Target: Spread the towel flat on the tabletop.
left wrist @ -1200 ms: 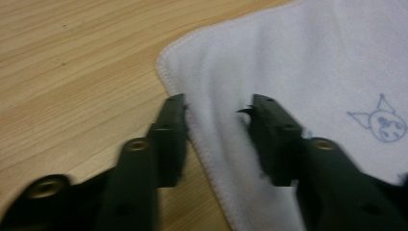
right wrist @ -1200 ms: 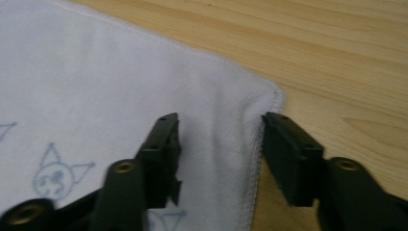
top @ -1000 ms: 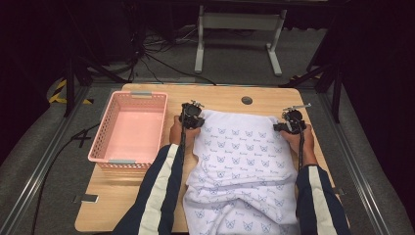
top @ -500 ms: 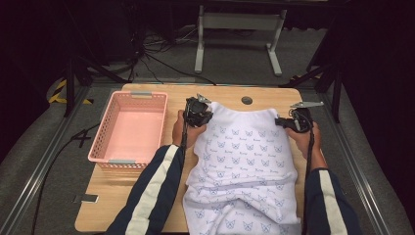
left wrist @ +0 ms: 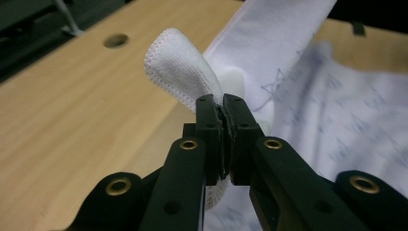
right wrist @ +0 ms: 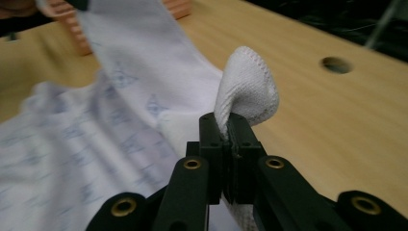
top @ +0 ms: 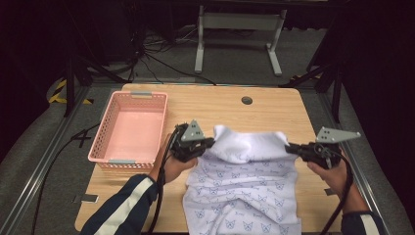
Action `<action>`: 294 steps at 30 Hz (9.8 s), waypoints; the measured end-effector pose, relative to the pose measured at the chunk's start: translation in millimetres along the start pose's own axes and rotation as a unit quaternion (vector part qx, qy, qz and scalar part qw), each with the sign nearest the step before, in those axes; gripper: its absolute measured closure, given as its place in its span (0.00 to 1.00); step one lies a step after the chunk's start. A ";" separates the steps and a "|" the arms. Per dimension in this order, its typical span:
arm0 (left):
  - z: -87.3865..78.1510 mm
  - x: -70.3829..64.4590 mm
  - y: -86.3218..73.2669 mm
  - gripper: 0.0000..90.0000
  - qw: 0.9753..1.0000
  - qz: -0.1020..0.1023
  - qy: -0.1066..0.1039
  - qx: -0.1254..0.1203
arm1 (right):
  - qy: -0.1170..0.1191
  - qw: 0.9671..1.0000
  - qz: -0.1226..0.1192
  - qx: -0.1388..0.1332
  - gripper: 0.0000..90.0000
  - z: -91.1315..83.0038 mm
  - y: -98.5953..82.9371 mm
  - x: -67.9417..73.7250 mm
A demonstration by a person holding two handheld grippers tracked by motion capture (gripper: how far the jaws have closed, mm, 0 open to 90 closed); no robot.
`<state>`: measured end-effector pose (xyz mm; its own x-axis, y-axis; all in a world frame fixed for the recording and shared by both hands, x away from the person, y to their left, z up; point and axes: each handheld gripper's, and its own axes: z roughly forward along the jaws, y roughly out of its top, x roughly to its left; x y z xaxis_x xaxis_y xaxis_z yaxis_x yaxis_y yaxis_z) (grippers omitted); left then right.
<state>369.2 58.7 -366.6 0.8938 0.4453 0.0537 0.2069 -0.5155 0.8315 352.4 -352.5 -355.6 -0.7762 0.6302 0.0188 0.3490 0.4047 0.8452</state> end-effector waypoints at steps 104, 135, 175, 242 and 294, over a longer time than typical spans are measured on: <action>53.6 17.2 -67.9 0.71 0.988 -0.026 -0.012 0.154 | 0.070 0.982 -0.106 0.141 0.58 36.6 -78.3 88.1; -30.4 -77.4 -120.0 0.94 0.975 0.092 -0.079 0.187 | 0.171 0.951 -0.145 0.213 0.94 -0.1 -96.3 121.9; -73.1 -58.0 -115.8 0.54 0.995 0.009 -0.043 0.087 | 0.079 0.973 -0.134 0.170 0.70 -28.5 -95.8 85.3; 127.7 140.2 -36.6 0.50 0.954 -0.223 0.164 0.117 | -0.170 0.973 0.126 0.089 0.51 136.4 -10.9 -120.8; 133.0 139.0 -17.0 0.91 0.969 -0.195 0.122 0.093 | -0.141 0.973 0.147 0.106 0.93 124.8 -30.0 -129.5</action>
<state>542.8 32.0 -446.9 0.6177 0.7805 -0.0967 0.5985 -0.3867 0.7017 508.0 -363.5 -450.0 -0.4613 0.8844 0.0707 0.6579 0.2875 0.6961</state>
